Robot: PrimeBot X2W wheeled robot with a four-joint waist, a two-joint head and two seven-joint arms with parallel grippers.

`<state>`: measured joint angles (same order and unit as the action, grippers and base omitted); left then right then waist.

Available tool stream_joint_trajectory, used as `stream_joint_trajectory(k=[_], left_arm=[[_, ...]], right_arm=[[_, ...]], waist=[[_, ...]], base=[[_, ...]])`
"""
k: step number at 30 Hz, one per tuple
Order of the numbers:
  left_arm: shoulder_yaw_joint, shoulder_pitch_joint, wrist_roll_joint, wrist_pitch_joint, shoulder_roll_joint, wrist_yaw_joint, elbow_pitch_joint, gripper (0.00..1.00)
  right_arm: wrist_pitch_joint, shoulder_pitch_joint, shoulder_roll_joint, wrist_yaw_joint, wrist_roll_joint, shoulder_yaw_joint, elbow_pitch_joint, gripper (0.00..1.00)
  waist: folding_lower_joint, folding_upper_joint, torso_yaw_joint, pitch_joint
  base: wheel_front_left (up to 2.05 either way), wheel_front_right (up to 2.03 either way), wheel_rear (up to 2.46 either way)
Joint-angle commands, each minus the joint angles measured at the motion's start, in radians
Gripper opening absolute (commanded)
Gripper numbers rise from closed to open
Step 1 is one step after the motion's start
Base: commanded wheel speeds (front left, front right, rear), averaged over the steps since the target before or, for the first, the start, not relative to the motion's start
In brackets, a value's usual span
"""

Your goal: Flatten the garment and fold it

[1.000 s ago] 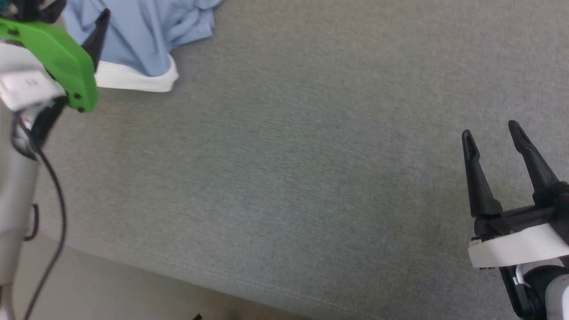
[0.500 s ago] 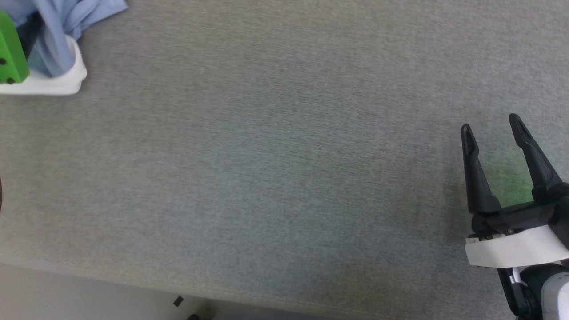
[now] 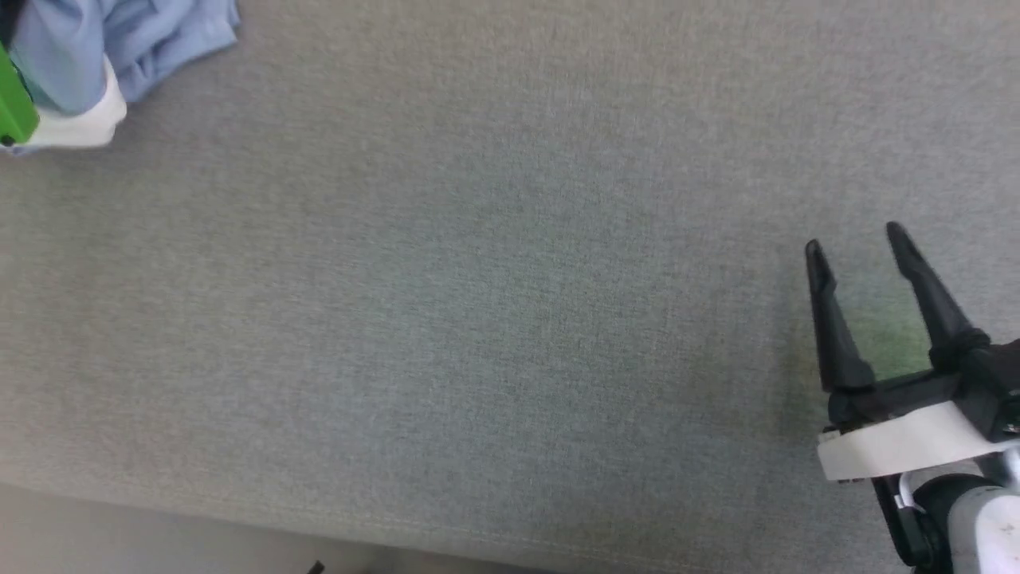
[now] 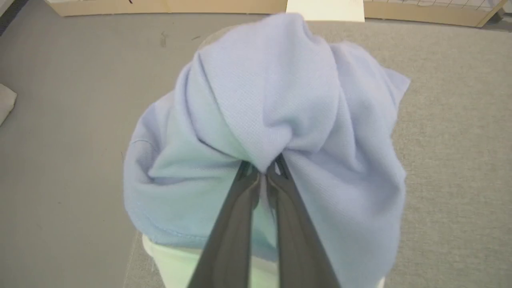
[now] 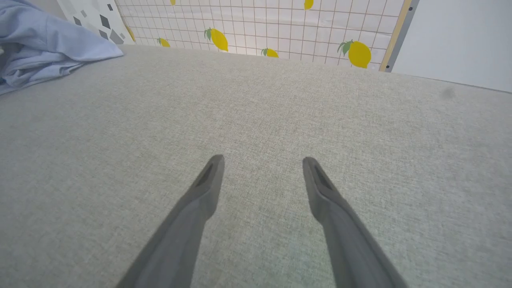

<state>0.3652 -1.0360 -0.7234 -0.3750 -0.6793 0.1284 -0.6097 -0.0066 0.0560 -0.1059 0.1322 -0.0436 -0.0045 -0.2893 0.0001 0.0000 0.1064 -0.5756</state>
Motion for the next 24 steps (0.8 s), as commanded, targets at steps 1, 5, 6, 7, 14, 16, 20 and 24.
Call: stream_joint_trajectory(k=[1, 5, 6, 7, 14, 16, 20, 24], left_arm=[[-0.005, -0.023, -0.006, 0.038, -0.002, 0.002, 0.010, 0.00], [-0.007, -0.036, -0.008, 0.143, -0.017, 0.002, 0.044, 0.00], [-0.005, -0.037, -0.009, 0.161, -0.017, 0.002, 0.053, 0.00], [0.001, -0.041, -0.011, 0.180, -0.017, 0.002, 0.070, 0.00], [0.055, -0.099, -0.011, 0.258, -0.005, 0.002, 0.206, 0.00], [0.069, -0.119, -0.016, 0.265, 0.007, 0.002, 0.243, 0.00], [0.094, -0.147, -0.015, 0.269, 0.040, 0.001, 0.297, 0.00], [0.128, -0.138, -0.037, 0.247, 0.106, -0.004, 0.356, 0.00]], right_arm=[[-0.007, 0.005, 0.003, -0.002, -0.009, 0.002, 0.014, 1.00], [-0.006, -0.009, 0.008, -0.002, -0.028, 0.002, 0.052, 1.00], [-0.007, -0.013, 0.008, -0.002, -0.031, 0.003, 0.060, 1.00], [-0.006, -0.017, 0.008, -0.002, -0.036, 0.004, 0.069, 1.00], [-0.006, -0.030, 0.012, -0.002, -0.066, 0.004, 0.112, 1.00], [-0.006, -0.029, 0.015, -0.002, -0.072, 0.009, 0.121, 1.00], [-0.011, -0.022, 0.022, -0.002, -0.081, 0.011, 0.134, 1.00], [-0.021, -0.013, 0.029, -0.002, -0.088, 0.007, 0.144, 1.00]], waist=[[-0.0001, 0.0000, 0.005, 0.099], [-0.0001, 0.0000, 0.001, 0.194], [-0.0001, 0.0000, -0.001, 0.218], [-0.0001, 0.0000, -0.002, 0.243], [-0.0001, 0.0000, -0.014, 0.368], [-0.0001, 0.0000, -0.024, 0.392], [-0.0001, 0.0000, -0.051, 0.425], [-0.0001, 0.0000, -0.099, 0.443]], base=[[0.00, 0.00, 0.00], [0.00, 0.00, 0.00], [0.00, 0.00, 0.00], [0.00, 0.00, 0.00], [0.00, 0.00, 0.00], [0.00, 0.00, 0.00], [0.00, 0.00, 0.00], [0.00, 0.00, 0.00]])
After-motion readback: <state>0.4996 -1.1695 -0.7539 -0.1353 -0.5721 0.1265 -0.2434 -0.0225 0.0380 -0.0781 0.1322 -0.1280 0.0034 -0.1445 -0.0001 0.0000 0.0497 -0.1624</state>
